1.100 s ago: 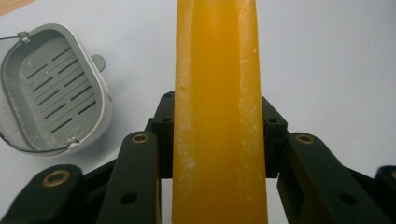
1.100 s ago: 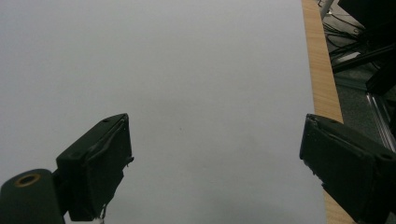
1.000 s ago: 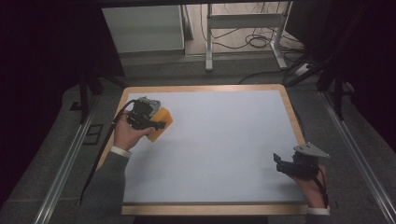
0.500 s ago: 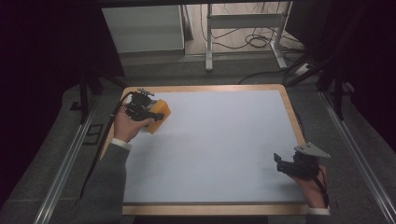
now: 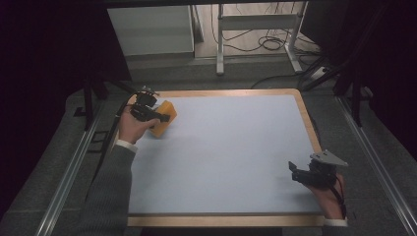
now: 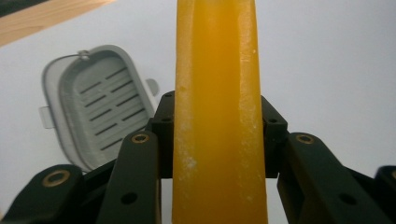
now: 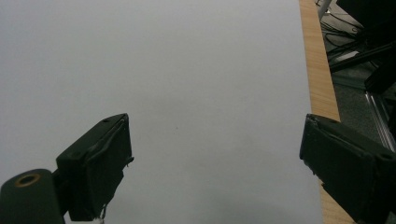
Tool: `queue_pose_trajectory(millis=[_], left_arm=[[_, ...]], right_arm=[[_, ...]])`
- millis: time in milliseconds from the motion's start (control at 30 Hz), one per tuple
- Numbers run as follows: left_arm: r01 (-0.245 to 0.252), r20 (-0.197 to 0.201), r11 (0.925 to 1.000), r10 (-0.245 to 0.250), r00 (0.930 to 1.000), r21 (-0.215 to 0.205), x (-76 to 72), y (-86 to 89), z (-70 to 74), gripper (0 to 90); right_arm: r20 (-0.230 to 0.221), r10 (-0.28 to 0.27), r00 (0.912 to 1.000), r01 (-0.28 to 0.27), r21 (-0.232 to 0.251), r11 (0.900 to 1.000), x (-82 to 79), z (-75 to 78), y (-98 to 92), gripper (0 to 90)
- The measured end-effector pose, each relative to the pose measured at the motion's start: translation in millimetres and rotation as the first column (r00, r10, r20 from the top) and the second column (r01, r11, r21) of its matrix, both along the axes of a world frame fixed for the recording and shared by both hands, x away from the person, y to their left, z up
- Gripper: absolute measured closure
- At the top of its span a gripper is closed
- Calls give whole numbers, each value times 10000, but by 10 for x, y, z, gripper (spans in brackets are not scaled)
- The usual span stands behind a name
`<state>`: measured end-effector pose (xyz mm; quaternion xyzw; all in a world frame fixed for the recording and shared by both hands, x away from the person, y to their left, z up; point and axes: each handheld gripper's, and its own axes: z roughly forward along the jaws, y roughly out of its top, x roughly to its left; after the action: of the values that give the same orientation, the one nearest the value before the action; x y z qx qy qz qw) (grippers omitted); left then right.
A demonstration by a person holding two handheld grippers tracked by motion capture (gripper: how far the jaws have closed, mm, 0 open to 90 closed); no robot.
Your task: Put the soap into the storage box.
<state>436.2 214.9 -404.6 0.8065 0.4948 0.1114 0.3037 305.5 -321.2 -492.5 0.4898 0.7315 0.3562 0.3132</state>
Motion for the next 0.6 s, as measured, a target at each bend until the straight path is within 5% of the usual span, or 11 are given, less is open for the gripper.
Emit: queue_pose_trajectory(millis=[600], left_arm=[[-495, -400, 9987, 490, 9980, -112, 284, 124, -71, 611]], right_arm=[[-73, 29, 10000, -29, -7, 10000, 13, -21, -1, 93]])
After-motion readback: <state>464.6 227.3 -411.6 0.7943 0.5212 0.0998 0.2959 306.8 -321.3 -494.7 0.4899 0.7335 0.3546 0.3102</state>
